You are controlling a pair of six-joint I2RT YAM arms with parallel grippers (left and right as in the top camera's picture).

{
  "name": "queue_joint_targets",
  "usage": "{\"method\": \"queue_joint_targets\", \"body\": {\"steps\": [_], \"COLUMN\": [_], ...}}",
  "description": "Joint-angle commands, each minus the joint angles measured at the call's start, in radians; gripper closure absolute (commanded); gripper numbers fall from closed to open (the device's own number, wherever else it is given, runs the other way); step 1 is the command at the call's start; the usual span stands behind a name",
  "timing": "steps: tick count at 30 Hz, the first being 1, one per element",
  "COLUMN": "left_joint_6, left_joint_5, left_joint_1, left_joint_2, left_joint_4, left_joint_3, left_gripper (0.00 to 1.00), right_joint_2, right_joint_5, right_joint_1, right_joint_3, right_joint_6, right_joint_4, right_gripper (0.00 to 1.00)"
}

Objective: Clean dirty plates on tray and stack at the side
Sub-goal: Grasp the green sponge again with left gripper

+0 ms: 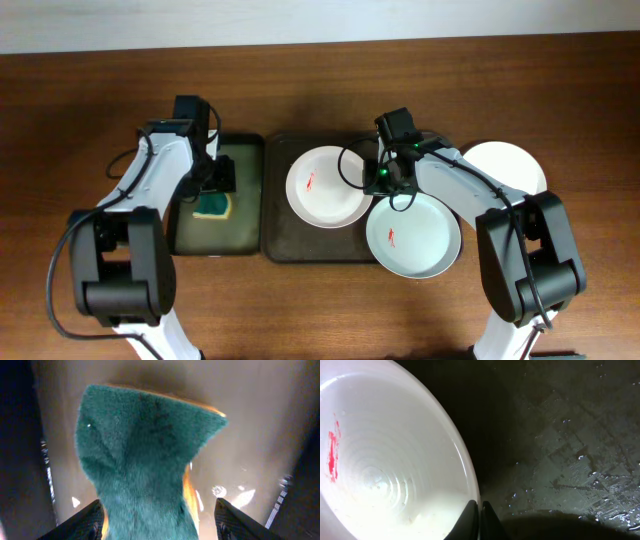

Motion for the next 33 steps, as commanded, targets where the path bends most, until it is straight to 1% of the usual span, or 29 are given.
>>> {"method": "queue_joint_targets", "body": {"steps": [1, 3, 4, 6, 7, 8, 9, 10, 11, 12, 13, 14, 15, 16, 17, 18, 19, 20, 21, 22, 25, 27, 28, 30, 31, 33], "left_joint_6": [0.008, 0.008, 0.008, 0.008, 0.008, 0.008, 0.008, 0.008, 0.008, 0.008, 0.008, 0.008, 0.008, 0.008, 0.008, 0.008, 0.008, 0.008, 0.008, 0.008, 0.010, 0.009, 0.009, 0.010, 0.009, 0.009], "left_joint_5": [-0.040, -0.039, -0.039, -0.039, -0.039, -0.039, -0.035, -0.035, -0.035, -0.035, -0.035, -0.035, -0.035, -0.035, -0.035, -0.035, -0.035, -0.035, -0.035, -0.026, 0.073, 0.152, 0.168, 0.166, 0.154, 0.113], "left_joint_1": [-0.001, -0.001, -0.001, -0.001, -0.001, -0.001, -0.001, -0.001, -0.001, -0.001, -0.001, -0.001, -0.001, -0.001, -0.001, -0.001, -0.001, -0.001, -0.001, -0.001, 0.006, 0.033, 0.040, 0.045, 0.045, 0.045], "left_joint_2": [0.050, 0.055, 0.055, 0.060, 0.069, 0.083, 0.094, 0.103, 0.105, 0.105, 0.105, 0.105, 0.105, 0.105, 0.105, 0.105, 0.105, 0.105, 0.105, 0.105, 0.062, -0.052, -0.097, -0.248, -0.309, -0.414], "left_joint_4": [0.027, 0.043, 0.043, 0.043, 0.043, 0.046, 0.047, 0.048, 0.047, 0.047, 0.048, 0.047, 0.047, 0.048, 0.049, 0.050, 0.050, 0.050, 0.050, 0.050, 0.023, 0.049, 0.062, 0.100, 0.112, 0.119], "left_joint_3": [-0.003, -0.003, -0.003, -0.003, -0.003, -0.003, -0.003, -0.003, -0.003, -0.003, -0.003, -0.003, -0.003, -0.003, -0.003, -0.003, -0.003, -0.003, -0.003, -0.003, 0.013, 0.014, 0.014, 0.014, 0.014, 0.014], "left_gripper": [0.30, 0.43, 0.44, 0.41, 0.43, 0.46, 0.58, 0.94, 1.00, 1.00, 0.57, 0.42, 0.82, 1.00, 1.00, 0.62, 0.41, 0.57, 0.80, 1.00, 1.00, 1.00, 1.00, 1.00, 1.00, 1.00], "right_joint_2": [-0.002, -0.002, -0.002, -0.002, -0.002, -0.002, -0.002, -0.002, -0.002, -0.002, -0.002, -0.002, -0.002, -0.002, -0.002, -0.002, -0.002, -0.002, -0.002, -0.002, -0.002, -0.002, -0.002, -0.002, -0.002, -0.002], "right_joint_5": [-0.005, -0.005, -0.005, -0.005, -0.005, -0.005, -0.005, -0.005, -0.005, -0.005, -0.005, -0.005, -0.005, -0.005, -0.005, -0.005, -0.005, -0.005, -0.005, -0.005, -0.005, -0.005, -0.005, -0.006, -0.006, -0.006], "right_joint_1": [0.009, 0.009, 0.009, 0.009, 0.009, 0.009, 0.009, 0.009, 0.009, 0.009, 0.009, 0.009, 0.009, 0.009, 0.009, 0.009, 0.009, 0.009, 0.009, 0.009, 0.009, 0.009, 0.009, 0.009, 0.009, 0.009], "right_joint_3": [-0.009, -0.009, -0.009, -0.009, -0.009, -0.009, -0.009, -0.009, -0.009, -0.009, -0.009, -0.009, -0.009, -0.009, -0.009, -0.009, -0.009, -0.009, -0.009, -0.009, -0.009, -0.009, -0.009, -0.009, -0.009, -0.009], "right_joint_6": [-0.003, -0.003, -0.003, -0.003, -0.003, -0.003, -0.003, -0.003, -0.003, -0.003, -0.003, -0.002, -0.002, -0.002, -0.002, -0.002, -0.002, -0.002, -0.002, -0.002, -0.002, -0.003, -0.003, -0.002, -0.002, -0.002], "right_joint_4": [0.000, 0.001, 0.002, 0.006, 0.008, 0.008, 0.007, 0.007, 0.007, 0.007, 0.008, 0.008, 0.011, 0.011, 0.011, 0.011, 0.011, 0.011, 0.011, 0.011, 0.011, 0.008, 0.007, 0.008, 0.008, 0.008], "right_gripper": [0.96, 0.96, 0.96, 0.96, 0.96, 0.96, 0.96, 0.96, 0.96, 0.96, 0.96, 0.96, 0.96, 0.96, 0.96, 0.96, 0.96, 0.96, 0.96, 0.96, 0.96, 0.96, 0.96, 0.96, 0.92, 0.62]}}
